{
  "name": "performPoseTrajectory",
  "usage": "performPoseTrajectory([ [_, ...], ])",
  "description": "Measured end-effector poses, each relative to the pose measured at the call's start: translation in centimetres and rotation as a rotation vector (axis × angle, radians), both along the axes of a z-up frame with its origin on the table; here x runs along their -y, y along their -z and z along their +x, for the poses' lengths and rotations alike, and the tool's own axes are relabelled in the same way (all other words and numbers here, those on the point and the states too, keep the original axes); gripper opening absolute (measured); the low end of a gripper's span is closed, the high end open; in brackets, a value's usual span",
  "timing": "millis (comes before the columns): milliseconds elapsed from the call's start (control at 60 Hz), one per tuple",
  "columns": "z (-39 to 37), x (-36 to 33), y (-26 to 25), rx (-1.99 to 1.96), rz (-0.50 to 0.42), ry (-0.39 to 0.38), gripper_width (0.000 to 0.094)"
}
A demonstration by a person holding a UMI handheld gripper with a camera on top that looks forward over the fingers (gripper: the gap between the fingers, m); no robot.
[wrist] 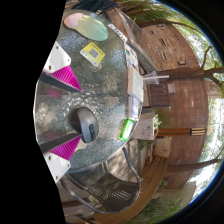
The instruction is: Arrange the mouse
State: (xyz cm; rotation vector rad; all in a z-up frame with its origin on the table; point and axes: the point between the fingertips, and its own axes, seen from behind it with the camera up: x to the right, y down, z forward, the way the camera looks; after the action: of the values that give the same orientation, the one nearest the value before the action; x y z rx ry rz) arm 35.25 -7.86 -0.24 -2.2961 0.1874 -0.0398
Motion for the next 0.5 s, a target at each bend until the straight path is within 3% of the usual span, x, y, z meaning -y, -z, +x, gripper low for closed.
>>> performPoseTrajectory([
  [267,1.1,-7.1,0.3,0.007,0.008,-0.011,0.0797],
  [350,1.2,-8.4,0.6,0.025,0.003,-0.011,0.0702],
  [433,1.3,-9.1,1.0,0.074,-0.009,-0.030,0.0525],
  [500,1.1,-9.1,1.0,0.099,-0.010,-0.049,0.0501],
])
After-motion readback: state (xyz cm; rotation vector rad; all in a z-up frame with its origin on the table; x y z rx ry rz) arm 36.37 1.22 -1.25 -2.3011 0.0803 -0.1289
